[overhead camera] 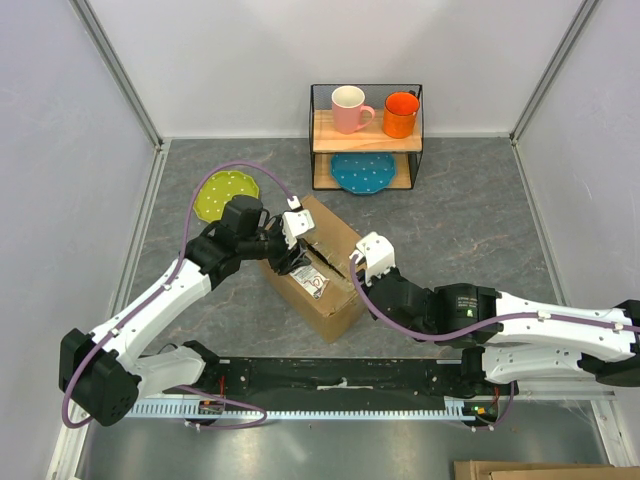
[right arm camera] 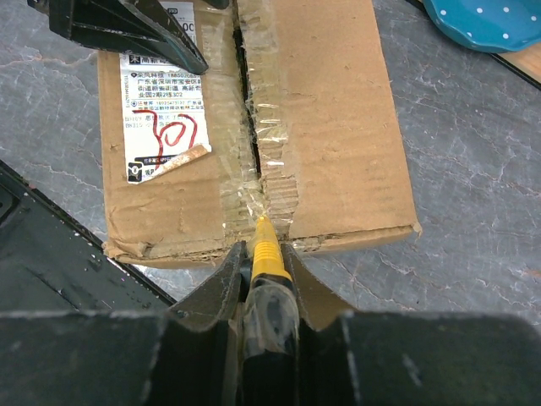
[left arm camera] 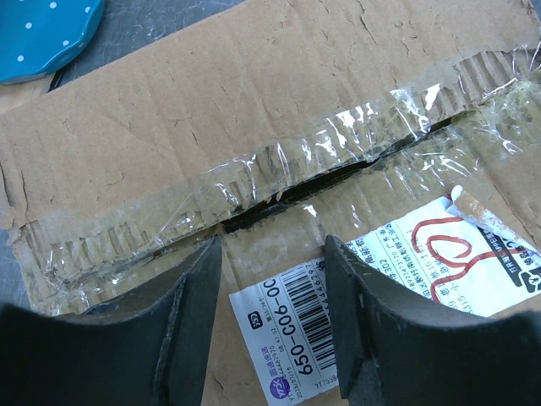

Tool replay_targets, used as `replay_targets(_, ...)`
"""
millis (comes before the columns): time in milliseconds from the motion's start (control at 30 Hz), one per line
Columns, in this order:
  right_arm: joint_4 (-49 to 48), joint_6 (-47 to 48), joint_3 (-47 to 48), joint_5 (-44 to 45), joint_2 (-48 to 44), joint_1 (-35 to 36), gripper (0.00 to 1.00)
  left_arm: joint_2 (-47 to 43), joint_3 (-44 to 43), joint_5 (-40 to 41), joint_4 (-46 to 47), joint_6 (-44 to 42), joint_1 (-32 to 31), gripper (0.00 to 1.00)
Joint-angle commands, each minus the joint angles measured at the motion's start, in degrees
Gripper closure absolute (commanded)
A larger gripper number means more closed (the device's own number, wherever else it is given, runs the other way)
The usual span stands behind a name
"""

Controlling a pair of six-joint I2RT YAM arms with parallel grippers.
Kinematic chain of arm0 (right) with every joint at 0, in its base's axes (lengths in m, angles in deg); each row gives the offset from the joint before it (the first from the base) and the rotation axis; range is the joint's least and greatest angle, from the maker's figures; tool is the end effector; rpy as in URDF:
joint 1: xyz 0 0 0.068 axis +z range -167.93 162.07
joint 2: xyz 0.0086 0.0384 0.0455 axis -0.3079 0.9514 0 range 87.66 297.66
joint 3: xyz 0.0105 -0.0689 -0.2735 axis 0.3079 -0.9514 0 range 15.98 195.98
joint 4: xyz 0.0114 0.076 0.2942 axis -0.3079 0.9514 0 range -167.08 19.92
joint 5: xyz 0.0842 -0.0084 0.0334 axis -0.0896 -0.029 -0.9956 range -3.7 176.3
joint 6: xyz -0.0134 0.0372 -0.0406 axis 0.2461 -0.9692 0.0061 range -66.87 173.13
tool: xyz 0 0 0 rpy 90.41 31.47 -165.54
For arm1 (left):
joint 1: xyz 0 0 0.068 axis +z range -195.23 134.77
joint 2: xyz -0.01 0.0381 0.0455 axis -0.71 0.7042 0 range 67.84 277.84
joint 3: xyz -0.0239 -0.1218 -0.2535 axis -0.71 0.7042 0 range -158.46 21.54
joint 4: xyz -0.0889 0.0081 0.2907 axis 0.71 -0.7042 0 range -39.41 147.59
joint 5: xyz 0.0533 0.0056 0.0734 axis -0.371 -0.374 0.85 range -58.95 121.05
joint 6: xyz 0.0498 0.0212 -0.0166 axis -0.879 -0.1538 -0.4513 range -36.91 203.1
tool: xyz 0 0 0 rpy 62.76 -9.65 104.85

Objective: Unpack the express box
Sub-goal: Cut the express box at the center of the board.

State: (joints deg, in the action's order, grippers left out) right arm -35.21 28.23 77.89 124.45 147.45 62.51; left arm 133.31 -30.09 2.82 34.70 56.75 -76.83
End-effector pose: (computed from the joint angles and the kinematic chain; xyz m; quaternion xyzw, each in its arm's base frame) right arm 0.0658 0.2433 0.3535 -0.2759 0.8218 0.1397 0.4786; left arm 0.2369 -0.1676 0.2864 0.5155 0.7054 -0.2377 0.4244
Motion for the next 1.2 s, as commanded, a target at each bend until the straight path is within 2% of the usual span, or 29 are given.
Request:
replay_targets(0,11.1,-0.3,-0.2,-4.6,0.9,1.0,1.00,2.7,3.4,17.7,-7.3,-3.5,1.8,0.42)
replay_targets(167,13.5,-1.0,0.6,-5.0,1.2,1.0,1.00,2.5,3.6,18.3,-7.2,-4.0,1.8,0.42)
replay_targets(500,17.4,-3.1,1.0,-6.1,-0.4,1.3,1.00,4.1,2.0,25.1,-5.0,-6.8,2.2,0.42)
replay_targets(900,19.8,-4.5,1.9,-5.4,-1.3,1.4,1.00,4.4,1.3,26.6,-4.6,-8.9,3.9,0.41)
replay_targets(1167,25.2,-7.1,6.4,-5.3,-4.3,1.6,1.00,5.0,1.5,27.4,-4.1,-10.5,5.5,0.40)
